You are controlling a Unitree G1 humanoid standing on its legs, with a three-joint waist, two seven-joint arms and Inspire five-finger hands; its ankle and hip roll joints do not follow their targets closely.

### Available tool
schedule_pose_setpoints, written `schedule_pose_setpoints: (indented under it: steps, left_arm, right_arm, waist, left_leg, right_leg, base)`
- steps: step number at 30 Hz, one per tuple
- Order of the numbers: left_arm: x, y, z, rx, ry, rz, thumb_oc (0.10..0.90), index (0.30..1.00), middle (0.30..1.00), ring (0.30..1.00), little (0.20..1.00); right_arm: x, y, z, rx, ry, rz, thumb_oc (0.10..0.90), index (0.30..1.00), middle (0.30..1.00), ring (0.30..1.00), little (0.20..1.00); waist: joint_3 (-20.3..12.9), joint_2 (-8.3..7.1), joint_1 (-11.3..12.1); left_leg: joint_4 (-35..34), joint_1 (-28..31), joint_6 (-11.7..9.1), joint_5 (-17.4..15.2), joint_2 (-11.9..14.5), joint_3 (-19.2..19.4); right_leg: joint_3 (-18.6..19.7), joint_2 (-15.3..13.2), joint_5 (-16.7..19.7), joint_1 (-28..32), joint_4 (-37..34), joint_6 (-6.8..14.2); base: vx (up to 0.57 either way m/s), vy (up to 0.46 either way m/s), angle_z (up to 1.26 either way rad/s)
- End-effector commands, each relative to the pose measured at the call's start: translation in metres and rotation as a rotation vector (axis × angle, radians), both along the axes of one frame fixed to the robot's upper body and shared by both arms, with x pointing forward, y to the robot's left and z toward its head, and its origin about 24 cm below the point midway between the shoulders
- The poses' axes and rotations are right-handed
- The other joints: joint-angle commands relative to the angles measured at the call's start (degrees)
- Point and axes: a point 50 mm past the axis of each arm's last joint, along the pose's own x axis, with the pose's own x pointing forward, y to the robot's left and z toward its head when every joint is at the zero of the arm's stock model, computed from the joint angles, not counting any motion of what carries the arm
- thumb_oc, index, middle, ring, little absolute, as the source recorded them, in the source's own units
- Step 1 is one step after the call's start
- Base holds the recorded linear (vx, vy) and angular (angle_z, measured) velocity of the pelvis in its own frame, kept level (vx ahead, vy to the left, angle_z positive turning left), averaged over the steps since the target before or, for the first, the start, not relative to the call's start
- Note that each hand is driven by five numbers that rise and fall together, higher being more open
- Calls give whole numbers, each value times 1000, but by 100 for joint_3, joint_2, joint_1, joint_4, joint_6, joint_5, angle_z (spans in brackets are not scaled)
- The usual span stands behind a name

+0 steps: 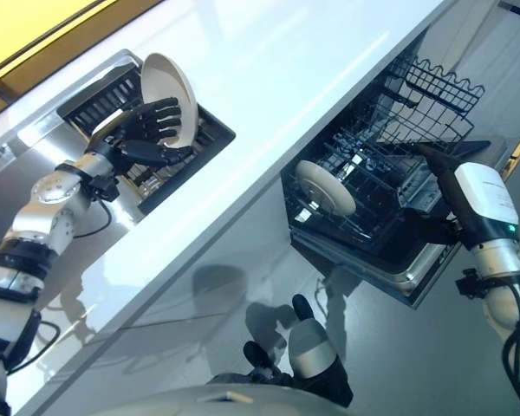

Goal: Pick up plates and place into dishwasher.

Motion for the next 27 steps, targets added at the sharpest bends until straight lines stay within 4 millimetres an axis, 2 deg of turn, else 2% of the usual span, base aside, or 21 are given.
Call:
schedule_pose_setpoints:
  steps: [1,6,13,19,27]
  left_arm:
    - [-4,5,52,48,-269,0,800,900,900,900,900]
    - [-6,7,56,114,-284,22,800,900,900,900,900]
    - [-3,6,48,72,-275,49,800,900,900,900,900]
    - [7,0,35,-18,-269,153,800,900,900,900,900]
    - [11,1,29,-39,-289,260,800,900,900,900,900]
  right_arm:
    - [-4,3,45,-62,-212,41,800,900,900,900,900]
    - [-5,3,46,-59,-216,51,800,900,900,900,900]
    - [-1,3,46,-57,-207,58,800,900,900,900,900]
    - [3,5,44,-49,-208,51,800,900,900,900,900]
    - [3,3,41,-41,-206,46,800,900,900,900,900]
  waist:
    - [-770,-73,159]
    - [-774,-22,154]
    - [-766,-15,148]
    - [-748,-91,94]
    - [-640,-209,-2]
  left_leg:
    - [346,-204,85,-431,-198,-23]
    - [328,-183,66,-417,-203,-21]
    - [314,-161,59,-409,-204,-7]
    - [341,-171,68,-420,-186,29]
    - [452,-241,67,-442,-129,122]
  right_leg:
    - [50,194,-422,-288,305,660]
    - [46,197,-418,-269,291,654]
    - [22,193,-423,-250,292,641]
    - [24,207,-423,-254,295,631]
    - [4,192,-423,-323,359,629]
  base:
    - [-32,-19,2]
    - [-31,-15,1]
    - [0,-5,0]
    - [-2,-38,1]
    - [2,-41,-4]
